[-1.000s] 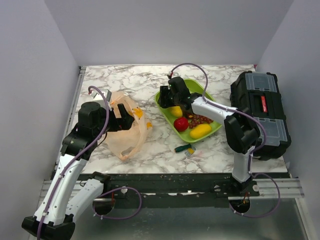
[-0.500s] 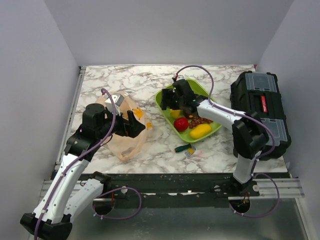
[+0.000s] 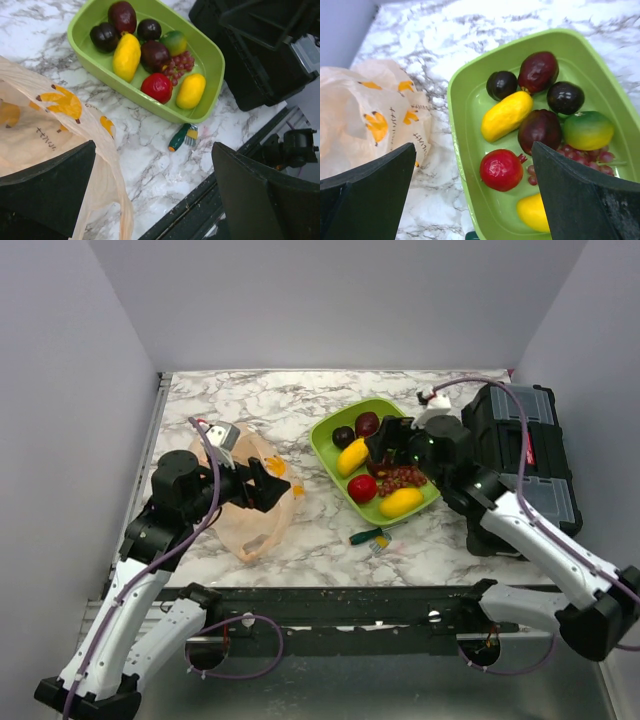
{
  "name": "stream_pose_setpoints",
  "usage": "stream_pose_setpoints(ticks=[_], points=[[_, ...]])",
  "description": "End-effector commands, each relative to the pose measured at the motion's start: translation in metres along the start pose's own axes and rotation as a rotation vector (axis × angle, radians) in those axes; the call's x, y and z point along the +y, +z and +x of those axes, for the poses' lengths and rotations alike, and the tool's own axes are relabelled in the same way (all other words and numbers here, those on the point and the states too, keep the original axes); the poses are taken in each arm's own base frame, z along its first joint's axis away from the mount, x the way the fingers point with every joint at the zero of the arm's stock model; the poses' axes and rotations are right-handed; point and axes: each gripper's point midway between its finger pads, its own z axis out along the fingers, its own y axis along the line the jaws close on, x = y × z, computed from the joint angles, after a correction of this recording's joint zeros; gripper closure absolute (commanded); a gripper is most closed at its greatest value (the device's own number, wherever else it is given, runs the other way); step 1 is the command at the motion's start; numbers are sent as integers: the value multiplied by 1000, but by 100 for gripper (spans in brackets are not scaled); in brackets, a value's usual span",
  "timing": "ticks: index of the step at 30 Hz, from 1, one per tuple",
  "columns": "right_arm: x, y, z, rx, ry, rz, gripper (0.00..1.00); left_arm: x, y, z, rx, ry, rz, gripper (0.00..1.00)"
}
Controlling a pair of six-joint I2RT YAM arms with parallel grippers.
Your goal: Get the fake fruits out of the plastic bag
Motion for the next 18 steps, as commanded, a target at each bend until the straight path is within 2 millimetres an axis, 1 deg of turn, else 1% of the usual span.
stream_pose_setpoints(ticks=[1, 5, 10, 13, 14, 18], points=[[-17, -47, -21, -94, -12, 32, 0, -2, -20, -48, -200, 47, -68, 1], [-20, -93, -52, -223, 5, 1, 0, -6, -44, -77, -340, 66, -110, 1], [-23, -144, -85, -369, -2, -38, 0, -15, -82, -110, -527, 90, -143, 1], [-27, -169, -102, -430, 1, -33, 0, -19, -106, -125, -626, 108, -166, 1], [-28, -177, -108, -450, 7, -32, 0, -18, -114, -130, -661, 107, -188, 1], [-32, -207, -124, -523, 16, -39, 0, -20, -143, -141, -760, 132, -225, 1]])
